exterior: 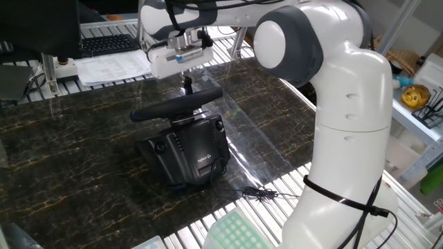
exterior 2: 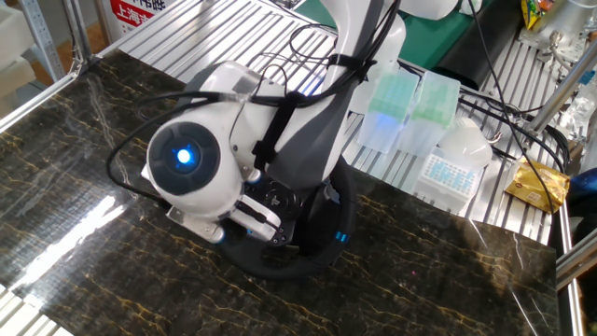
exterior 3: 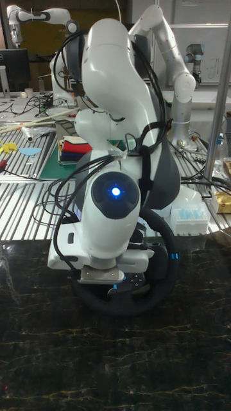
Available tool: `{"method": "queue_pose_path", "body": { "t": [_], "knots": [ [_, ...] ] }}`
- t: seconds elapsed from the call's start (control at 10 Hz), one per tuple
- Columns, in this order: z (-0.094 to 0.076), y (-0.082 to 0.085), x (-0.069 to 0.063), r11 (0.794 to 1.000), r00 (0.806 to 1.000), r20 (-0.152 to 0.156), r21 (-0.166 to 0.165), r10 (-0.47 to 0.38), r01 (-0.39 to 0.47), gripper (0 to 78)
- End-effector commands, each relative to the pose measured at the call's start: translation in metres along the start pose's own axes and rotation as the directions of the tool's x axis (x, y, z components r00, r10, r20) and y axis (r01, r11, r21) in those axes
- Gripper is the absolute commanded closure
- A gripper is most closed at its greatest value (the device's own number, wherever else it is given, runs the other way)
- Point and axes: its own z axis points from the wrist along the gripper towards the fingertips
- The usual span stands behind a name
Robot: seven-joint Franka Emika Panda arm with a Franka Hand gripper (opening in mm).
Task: Rotate the steering wheel 90 degrees clockwise
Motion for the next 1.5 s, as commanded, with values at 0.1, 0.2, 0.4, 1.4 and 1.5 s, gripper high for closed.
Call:
{"method": "queue_pose_path", "body": {
  "t": [0.1, 0.2, 0.4, 1.4, 1.5],
  "knots": [
    [0.008, 0.0, 0.006, 1.0, 1.0, -0.026, 0.01, 0.003, -0.003, 77.6],
    [0.009, 0.0, 0.007, 1.0, 0.999, -0.034, 0.019, 0.002, -0.002, 77.6],
    [0.01, -0.001, 0.007, 1.0, 0.999, -0.037, 0.026, -0.001, 0.002, 77.6],
    [0.009, -0.005, 0.023, 0.999, 0.993, -0.119, 0.035, -0.02, 0.024, 77.6],
    [0.008, -0.006, 0.025, 0.999, 0.991, -0.13, 0.032, -0.024, 0.028, 77.6]
  ]
}}
